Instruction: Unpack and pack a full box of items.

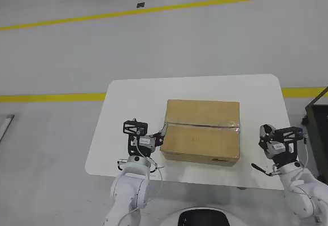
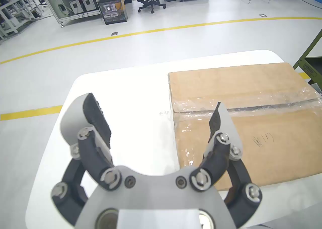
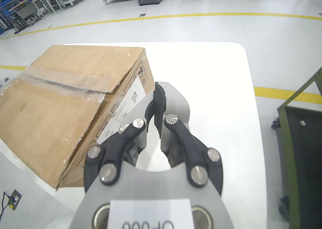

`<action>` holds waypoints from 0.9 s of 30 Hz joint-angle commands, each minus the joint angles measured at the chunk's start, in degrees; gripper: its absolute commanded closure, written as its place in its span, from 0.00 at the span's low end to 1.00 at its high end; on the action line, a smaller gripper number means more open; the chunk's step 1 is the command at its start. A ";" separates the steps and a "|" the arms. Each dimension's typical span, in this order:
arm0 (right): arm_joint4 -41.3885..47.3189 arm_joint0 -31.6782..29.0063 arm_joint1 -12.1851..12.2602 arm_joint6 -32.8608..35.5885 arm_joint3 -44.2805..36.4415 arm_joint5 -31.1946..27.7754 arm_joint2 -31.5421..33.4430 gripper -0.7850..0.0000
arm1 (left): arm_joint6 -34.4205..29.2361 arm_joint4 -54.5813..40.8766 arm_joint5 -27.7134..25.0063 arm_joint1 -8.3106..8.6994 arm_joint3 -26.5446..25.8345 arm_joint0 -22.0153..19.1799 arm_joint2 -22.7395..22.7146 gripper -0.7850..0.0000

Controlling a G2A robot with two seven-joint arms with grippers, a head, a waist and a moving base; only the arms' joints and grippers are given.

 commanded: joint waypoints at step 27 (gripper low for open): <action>0.99 2.94 -0.12 4.10 4.24 -0.57 -4.51 1.00 | 0.00 0.00 0.00 0.00 0.00 0.00 0.00 0.00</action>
